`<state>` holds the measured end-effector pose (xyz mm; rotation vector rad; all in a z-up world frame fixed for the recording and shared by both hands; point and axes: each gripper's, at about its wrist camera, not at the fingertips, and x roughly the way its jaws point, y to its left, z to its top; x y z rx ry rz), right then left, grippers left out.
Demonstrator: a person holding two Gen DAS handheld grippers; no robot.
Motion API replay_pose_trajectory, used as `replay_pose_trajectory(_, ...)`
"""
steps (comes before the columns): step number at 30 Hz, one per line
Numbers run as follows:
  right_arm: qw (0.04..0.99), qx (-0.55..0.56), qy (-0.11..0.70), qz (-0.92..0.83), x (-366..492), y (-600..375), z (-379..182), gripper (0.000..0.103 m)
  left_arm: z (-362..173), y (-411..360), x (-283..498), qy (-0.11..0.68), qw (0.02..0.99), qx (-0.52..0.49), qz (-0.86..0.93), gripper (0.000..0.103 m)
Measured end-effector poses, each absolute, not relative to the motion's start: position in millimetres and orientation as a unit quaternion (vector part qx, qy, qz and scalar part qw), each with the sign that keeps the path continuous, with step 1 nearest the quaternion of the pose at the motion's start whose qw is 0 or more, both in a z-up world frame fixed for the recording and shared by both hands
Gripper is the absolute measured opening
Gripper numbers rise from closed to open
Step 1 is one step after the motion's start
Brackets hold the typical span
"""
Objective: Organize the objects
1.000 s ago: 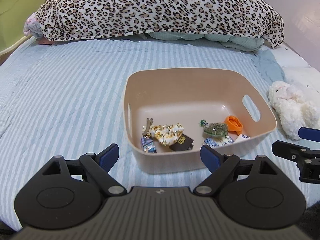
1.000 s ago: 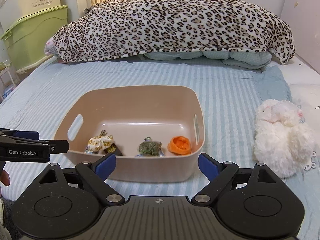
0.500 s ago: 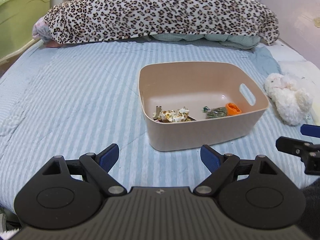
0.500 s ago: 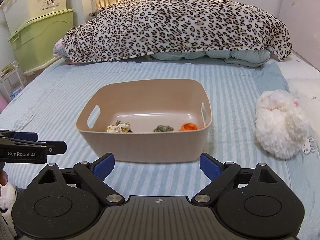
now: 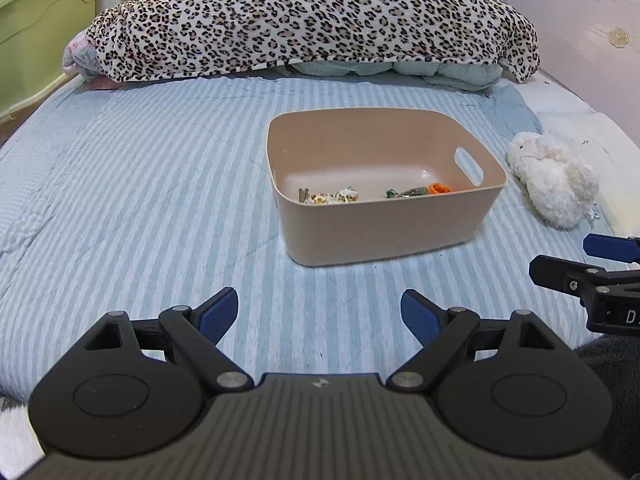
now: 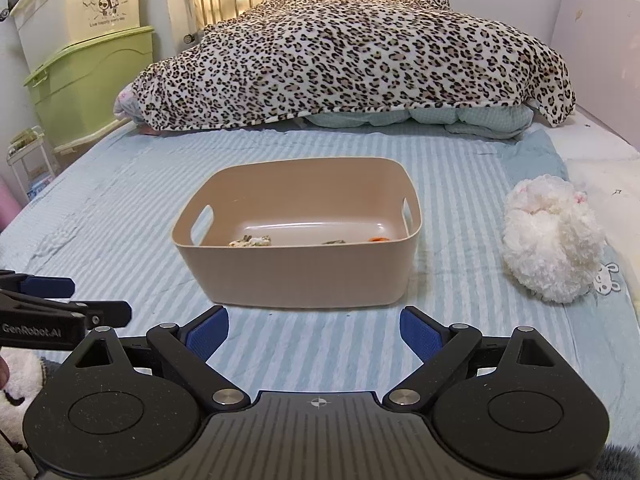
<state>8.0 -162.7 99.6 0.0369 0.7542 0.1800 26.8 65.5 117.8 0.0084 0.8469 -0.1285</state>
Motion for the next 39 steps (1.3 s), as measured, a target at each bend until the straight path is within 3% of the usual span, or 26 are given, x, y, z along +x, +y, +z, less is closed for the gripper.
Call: replay_pose_trajectory(39, 0.919, 0.043, 0.381, 0.092, -56.0, -168.6, 114.1, 0.099, 140.8, 55.6, -37.9, 0.384, 0.921, 0.018, -0.071, 0.089)
